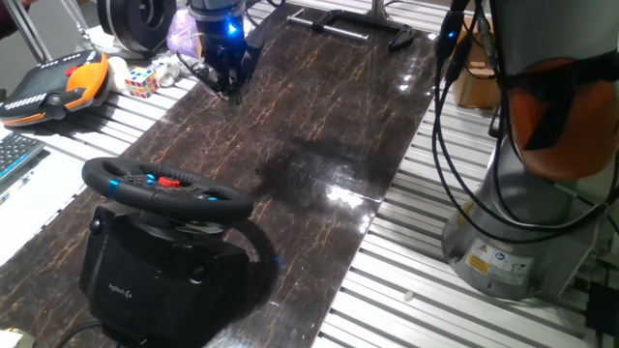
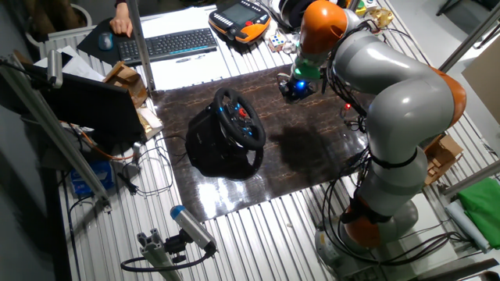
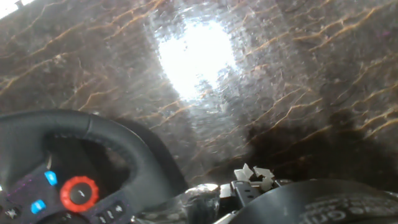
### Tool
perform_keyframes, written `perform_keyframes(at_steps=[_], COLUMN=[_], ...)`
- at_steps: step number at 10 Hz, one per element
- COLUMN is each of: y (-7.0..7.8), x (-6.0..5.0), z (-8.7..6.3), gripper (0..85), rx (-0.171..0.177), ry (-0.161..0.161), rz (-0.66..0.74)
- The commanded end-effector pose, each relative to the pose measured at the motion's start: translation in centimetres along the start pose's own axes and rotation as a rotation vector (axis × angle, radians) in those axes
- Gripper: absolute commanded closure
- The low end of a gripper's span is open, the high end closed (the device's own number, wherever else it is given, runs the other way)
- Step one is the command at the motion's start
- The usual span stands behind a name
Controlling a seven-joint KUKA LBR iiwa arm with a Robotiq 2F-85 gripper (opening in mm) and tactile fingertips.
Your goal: Rotate the steering wheel 90 degrees clockwise
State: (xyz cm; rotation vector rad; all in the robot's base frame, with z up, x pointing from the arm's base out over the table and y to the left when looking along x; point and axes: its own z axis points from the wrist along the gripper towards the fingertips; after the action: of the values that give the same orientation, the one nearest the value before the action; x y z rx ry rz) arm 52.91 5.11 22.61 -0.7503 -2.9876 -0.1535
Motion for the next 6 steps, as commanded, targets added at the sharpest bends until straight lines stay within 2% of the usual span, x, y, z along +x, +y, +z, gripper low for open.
perform_keyframes(at_steps=[1,3,4,6], y=[0.01,0.13,0.13,0.2], x=[-0.06,-0.25,-0.27,-0.26], z=[0.05,0.16,0.13,0.15], gripper=[84.3,84.3,84.3,84.3], rx=[-0.011,-0.052,-0.066,-0.062], ry=[0.012,0.053,0.057,0.057], rz=[0.025,0.079,0.092,0.112])
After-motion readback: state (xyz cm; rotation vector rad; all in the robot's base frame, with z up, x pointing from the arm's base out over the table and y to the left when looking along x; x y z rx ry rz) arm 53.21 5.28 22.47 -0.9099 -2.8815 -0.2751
